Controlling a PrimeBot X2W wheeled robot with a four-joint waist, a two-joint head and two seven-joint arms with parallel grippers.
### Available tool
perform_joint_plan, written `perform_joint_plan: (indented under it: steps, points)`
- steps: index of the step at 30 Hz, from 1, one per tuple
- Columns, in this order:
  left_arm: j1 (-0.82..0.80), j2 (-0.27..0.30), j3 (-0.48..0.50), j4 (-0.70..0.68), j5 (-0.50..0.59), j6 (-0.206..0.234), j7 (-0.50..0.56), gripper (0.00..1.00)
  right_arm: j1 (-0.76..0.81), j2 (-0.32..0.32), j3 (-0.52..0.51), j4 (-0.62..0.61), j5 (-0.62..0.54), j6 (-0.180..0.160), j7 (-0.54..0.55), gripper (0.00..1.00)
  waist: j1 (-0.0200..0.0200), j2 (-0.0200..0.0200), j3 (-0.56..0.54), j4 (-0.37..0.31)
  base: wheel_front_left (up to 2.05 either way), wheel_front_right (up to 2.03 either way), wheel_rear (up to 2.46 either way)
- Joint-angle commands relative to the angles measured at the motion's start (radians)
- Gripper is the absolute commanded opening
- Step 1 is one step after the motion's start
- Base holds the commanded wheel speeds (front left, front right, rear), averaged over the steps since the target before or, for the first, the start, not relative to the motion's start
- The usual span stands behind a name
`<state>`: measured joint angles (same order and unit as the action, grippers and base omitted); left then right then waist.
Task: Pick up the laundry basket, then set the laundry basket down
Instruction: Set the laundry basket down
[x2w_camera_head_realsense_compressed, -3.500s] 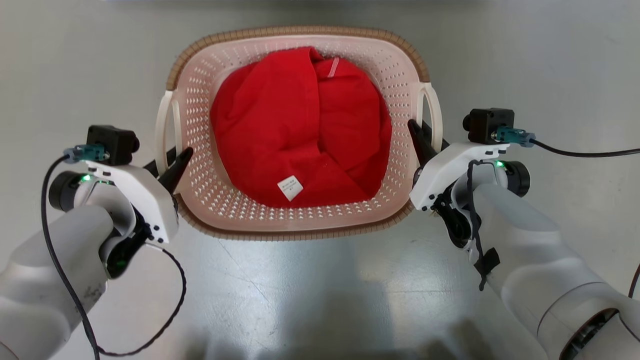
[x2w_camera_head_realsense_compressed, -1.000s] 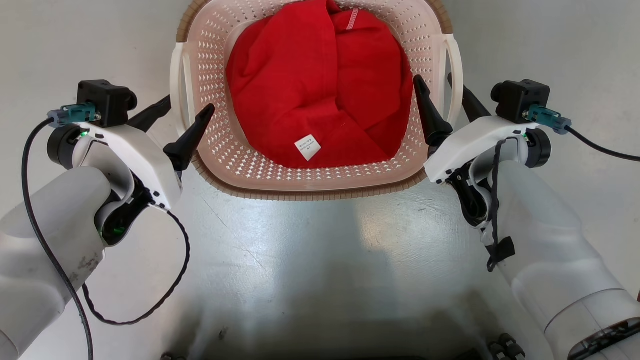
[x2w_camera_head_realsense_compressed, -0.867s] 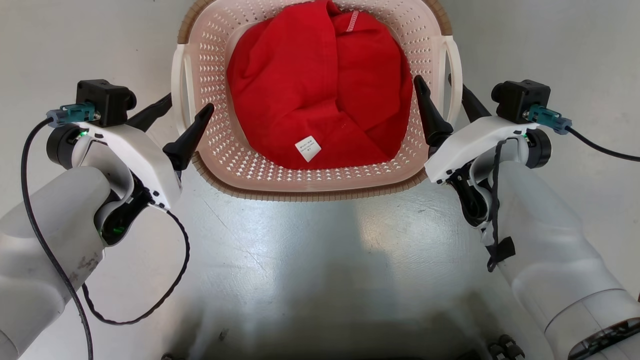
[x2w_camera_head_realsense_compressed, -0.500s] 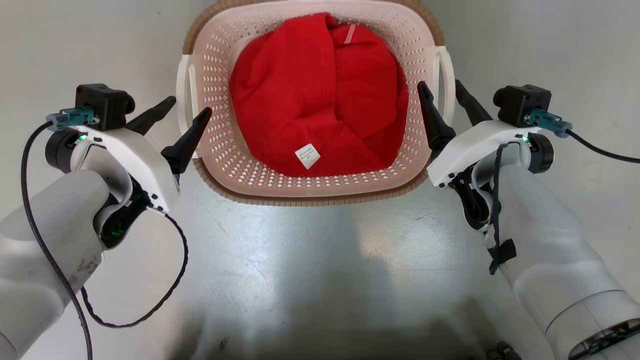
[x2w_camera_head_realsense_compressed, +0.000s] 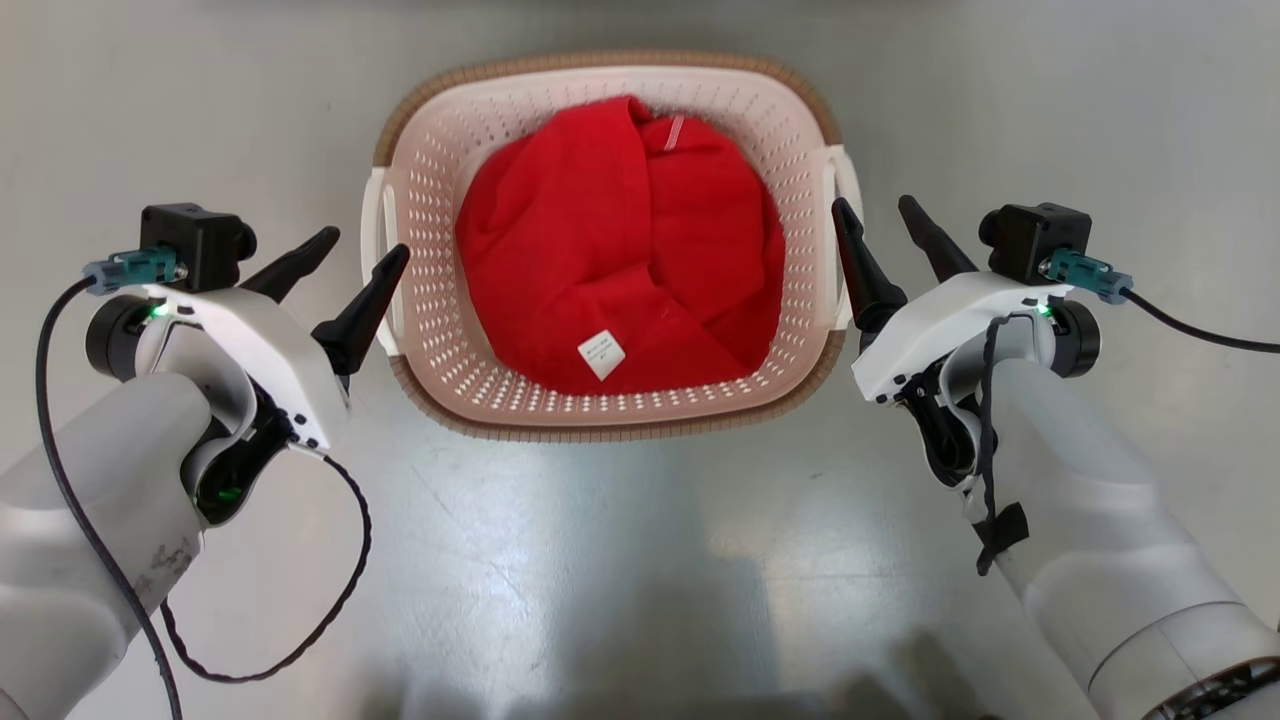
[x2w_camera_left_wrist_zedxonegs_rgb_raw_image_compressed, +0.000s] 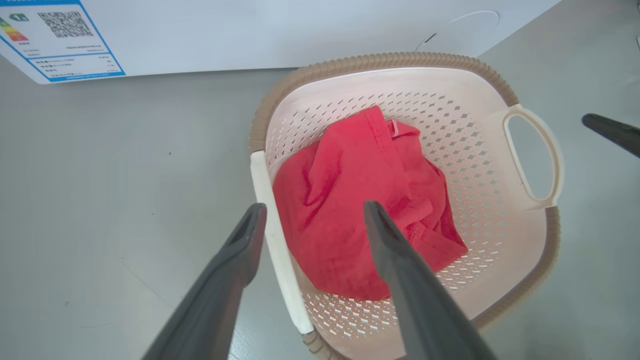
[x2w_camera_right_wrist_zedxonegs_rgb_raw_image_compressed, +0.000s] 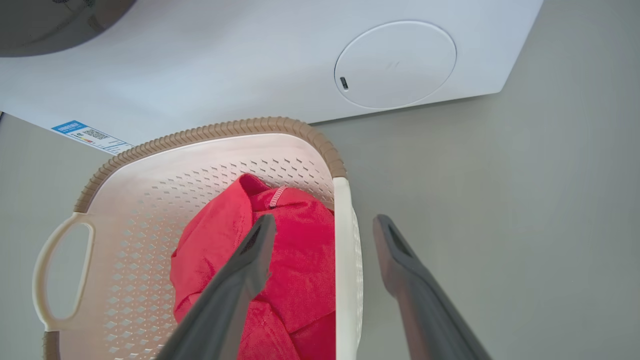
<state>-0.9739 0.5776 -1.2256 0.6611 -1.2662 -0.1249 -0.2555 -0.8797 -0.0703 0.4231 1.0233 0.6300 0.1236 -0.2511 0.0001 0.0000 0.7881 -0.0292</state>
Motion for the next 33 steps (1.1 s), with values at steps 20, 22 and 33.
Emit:
perform_joint_plan:
  steps: [20,22,33]
  points:
    - [0.200,0.042,0.276,-0.063,0.075,-0.006,-0.006,1.00,0.189,0.020,-0.010,-0.095,-0.038,0.007,-0.011,1.00,-0.0001,0.0000,-0.264,-0.024,0.00,0.00,0.00]
    - [0.224,0.037,0.309,-0.074,0.092,-0.006,-0.006,1.00,0.205,0.020,-0.016,-0.113,-0.046,0.007,-0.011,1.00,-0.0001,0.0000,-0.290,-0.023,0.00,0.00,0.00]
    - [0.345,0.007,0.488,-0.148,0.195,-0.006,-0.006,1.00,0.299,0.020,-0.074,-0.236,-0.101,0.007,-0.011,1.00,-0.0001,0.0000,-0.397,-0.019,0.00,0.00,0.00]
